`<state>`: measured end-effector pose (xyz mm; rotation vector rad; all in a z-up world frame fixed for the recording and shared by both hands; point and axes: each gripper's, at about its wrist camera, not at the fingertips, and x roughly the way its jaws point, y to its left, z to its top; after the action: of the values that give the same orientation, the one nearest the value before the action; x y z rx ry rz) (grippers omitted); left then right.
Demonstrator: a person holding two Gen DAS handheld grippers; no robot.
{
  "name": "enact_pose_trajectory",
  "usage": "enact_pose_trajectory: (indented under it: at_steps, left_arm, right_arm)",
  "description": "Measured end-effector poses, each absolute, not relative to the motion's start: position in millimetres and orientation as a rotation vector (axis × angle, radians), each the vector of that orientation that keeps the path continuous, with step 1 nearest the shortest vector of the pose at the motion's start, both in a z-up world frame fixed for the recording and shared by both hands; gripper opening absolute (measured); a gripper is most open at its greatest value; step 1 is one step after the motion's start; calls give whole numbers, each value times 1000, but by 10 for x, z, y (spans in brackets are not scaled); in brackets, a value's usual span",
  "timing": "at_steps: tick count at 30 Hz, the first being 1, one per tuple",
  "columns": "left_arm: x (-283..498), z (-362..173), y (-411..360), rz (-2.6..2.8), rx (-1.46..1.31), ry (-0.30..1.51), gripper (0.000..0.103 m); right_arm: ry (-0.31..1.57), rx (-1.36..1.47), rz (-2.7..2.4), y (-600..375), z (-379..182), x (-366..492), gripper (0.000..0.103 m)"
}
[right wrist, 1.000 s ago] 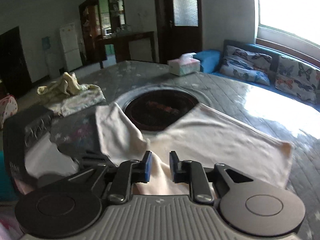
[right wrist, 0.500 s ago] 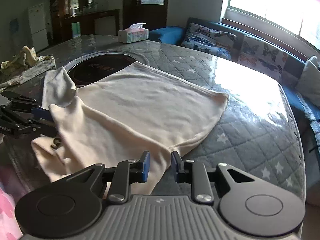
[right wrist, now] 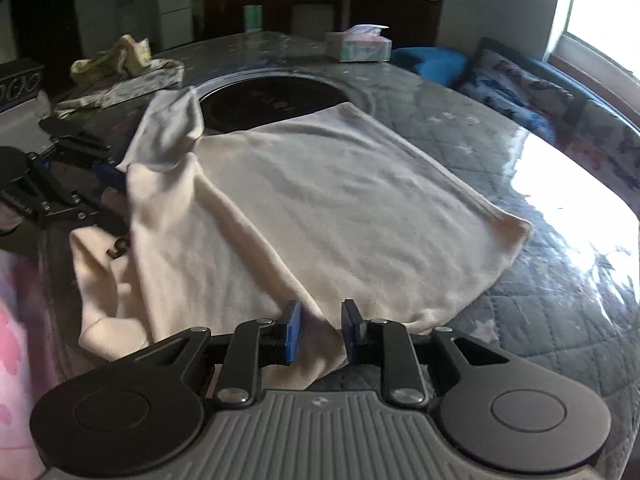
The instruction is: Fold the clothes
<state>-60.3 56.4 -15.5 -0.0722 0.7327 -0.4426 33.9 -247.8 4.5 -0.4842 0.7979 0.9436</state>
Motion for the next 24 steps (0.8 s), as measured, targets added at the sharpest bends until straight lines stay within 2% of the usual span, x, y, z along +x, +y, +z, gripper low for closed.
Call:
enact_pose_trajectory:
  at_steps: [8, 14, 18, 24]
  left_arm:
    - [-601, -159, 573, -453, -53, 733, 50]
    - [-638, -96, 630, -437, -20, 737, 50]
    - [-677, 37, 750, -384, -21, 707, 48]
    - [-492, 162, 452, -486, -51, 635, 47]
  right_arm:
    - [802, -451, 898, -2724, 135, 313, 3]
    - [776, -394, 858, -2791, 92, 281, 12]
    - [719, -362, 845, -2829, 216, 183, 13]
    - [708, -344, 873, -2667, 196, 50, 20]
